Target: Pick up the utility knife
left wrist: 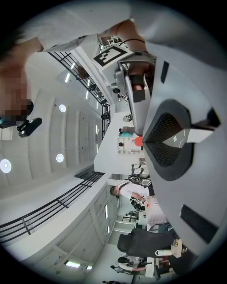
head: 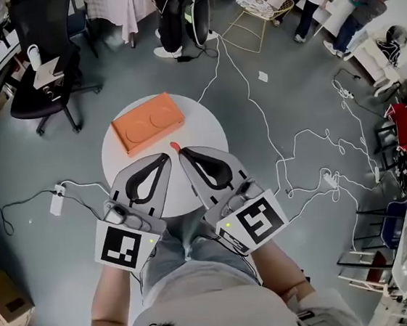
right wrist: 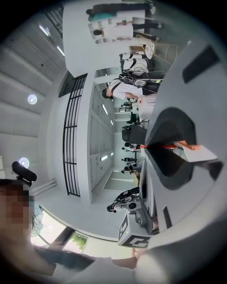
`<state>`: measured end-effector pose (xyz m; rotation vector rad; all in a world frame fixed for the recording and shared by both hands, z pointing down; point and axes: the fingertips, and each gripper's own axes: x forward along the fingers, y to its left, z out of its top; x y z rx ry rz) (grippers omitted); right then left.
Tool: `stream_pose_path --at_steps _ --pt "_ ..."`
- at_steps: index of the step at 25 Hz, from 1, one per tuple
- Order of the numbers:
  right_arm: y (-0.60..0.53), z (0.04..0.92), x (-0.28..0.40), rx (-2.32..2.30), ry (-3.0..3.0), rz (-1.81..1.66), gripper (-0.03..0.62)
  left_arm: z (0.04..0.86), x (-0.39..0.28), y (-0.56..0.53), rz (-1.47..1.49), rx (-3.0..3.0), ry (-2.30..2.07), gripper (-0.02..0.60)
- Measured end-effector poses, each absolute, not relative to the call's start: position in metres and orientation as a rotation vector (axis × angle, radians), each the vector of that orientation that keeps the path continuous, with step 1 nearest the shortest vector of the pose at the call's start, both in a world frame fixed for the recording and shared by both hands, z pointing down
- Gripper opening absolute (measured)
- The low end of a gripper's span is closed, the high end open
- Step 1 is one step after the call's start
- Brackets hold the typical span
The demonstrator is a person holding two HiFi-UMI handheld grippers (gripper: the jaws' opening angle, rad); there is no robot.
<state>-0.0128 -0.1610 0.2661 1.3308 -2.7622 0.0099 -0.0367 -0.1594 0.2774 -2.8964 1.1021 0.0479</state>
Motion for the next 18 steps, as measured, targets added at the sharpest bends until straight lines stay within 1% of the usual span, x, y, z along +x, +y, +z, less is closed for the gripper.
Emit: stream_pose_path --at_steps 7,18 --pt "-0.135 0.26 0.01 1.278 -2.812 -0.006 0.015 0.273 -0.01 -0.132 0.037 -2.878 1.133 0.008" --pt "-0.107 0.256 0.015 1.241 -2.859 -0.027 0.015 0.268 -0.005 -0.106 0.047 -2.845 1.172 0.009"
